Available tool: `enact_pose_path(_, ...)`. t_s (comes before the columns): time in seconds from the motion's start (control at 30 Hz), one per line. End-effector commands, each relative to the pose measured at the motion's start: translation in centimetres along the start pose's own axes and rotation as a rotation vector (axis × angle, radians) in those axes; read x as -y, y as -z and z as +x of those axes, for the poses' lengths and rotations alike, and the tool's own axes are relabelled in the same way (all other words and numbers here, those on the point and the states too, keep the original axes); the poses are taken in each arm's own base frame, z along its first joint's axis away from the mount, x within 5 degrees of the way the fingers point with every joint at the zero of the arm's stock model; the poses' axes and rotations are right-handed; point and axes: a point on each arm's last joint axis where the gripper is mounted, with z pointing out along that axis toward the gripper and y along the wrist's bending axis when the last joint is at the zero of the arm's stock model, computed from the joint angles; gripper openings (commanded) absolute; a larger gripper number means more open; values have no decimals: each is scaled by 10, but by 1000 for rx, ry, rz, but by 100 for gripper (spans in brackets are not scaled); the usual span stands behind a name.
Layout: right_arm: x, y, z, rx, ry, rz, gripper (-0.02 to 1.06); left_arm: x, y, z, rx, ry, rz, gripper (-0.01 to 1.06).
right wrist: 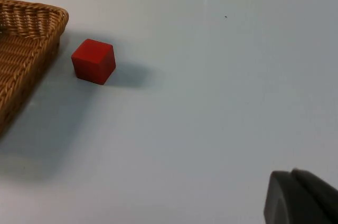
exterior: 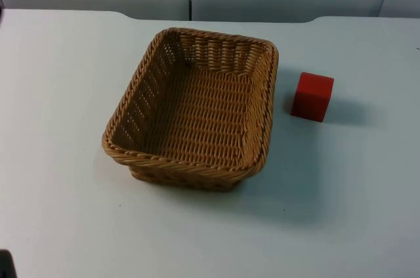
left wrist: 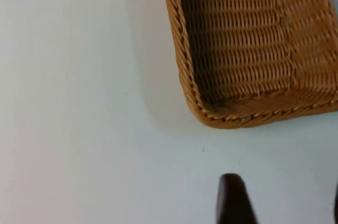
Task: Pick up the basket with the left hand and place the cube into the basket with the right hand.
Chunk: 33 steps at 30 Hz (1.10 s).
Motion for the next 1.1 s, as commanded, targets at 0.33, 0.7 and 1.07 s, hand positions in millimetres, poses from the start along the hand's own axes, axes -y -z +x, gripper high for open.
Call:
enact_pose_path(0.33, 0, -1, 1, 6, 0, 7, 0, -17, -123, -42, -145, -77, 23, 62)
enact_pose_path(0.7, 0, -1, 1, 6, 0, 7, 0, -41, -187, -69, -121, -127, -25, 62)
enact_pose_path(1.07, 0, -1, 1, 6, 0, 7, 0, -50, -226, -69, -130, -99, 27, 62)
